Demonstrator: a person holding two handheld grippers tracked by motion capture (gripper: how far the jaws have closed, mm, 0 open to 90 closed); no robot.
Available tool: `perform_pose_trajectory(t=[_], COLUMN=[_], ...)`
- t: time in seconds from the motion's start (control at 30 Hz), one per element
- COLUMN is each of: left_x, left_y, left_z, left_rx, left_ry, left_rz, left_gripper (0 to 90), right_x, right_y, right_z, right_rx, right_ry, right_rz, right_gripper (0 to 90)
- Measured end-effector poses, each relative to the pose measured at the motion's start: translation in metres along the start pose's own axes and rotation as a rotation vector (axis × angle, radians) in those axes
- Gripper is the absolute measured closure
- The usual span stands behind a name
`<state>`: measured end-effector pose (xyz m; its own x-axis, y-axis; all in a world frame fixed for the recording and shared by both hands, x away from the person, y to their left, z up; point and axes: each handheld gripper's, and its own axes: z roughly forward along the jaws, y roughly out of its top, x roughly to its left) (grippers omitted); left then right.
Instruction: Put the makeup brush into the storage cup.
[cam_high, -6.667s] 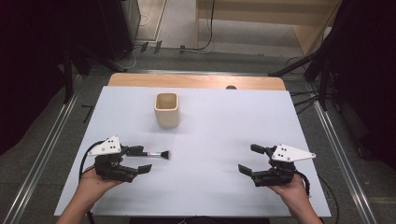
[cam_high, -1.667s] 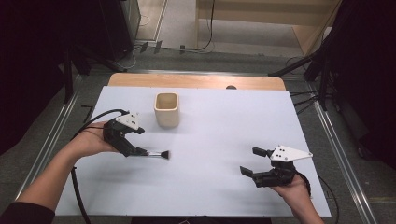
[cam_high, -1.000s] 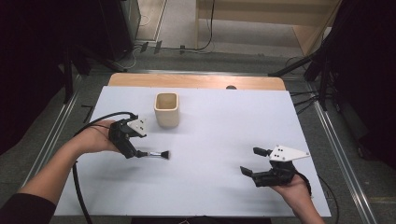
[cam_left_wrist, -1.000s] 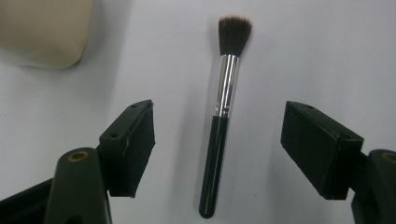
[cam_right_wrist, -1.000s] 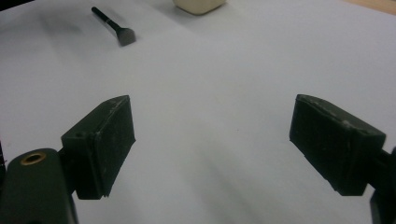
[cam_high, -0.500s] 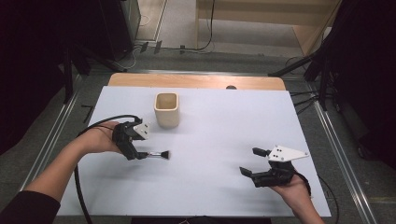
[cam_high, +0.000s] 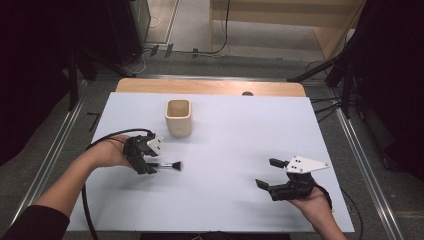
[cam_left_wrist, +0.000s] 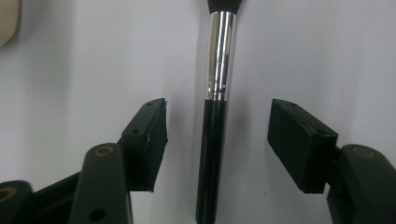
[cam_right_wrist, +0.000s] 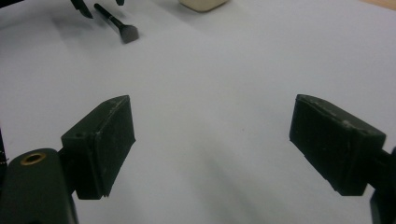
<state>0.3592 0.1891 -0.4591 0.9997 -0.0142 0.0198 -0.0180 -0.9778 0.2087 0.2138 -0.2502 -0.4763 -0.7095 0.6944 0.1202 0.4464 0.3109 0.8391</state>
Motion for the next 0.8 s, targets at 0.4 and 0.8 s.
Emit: perform_pose_trajectory(t=[0.4, 0.8], left_x=[0.002, 0.001], left_y=[0.000, 0.003], left_z=[0.009, 0.011], left_rx=[0.039, 0.061], left_ry=[0.008, -0.006], left_rz=[0.025, 0.043], left_gripper=[57.9, 64.4], right_x=[0.002, 0.007], right_y=[0.000, 0.001], right_z=[0.000, 0.002], right_rx=[0.002, 0.004], right_ry=[0.009, 0.034], right_rz=[-0.011, -0.015], right_gripper=[15.0, 15.0])
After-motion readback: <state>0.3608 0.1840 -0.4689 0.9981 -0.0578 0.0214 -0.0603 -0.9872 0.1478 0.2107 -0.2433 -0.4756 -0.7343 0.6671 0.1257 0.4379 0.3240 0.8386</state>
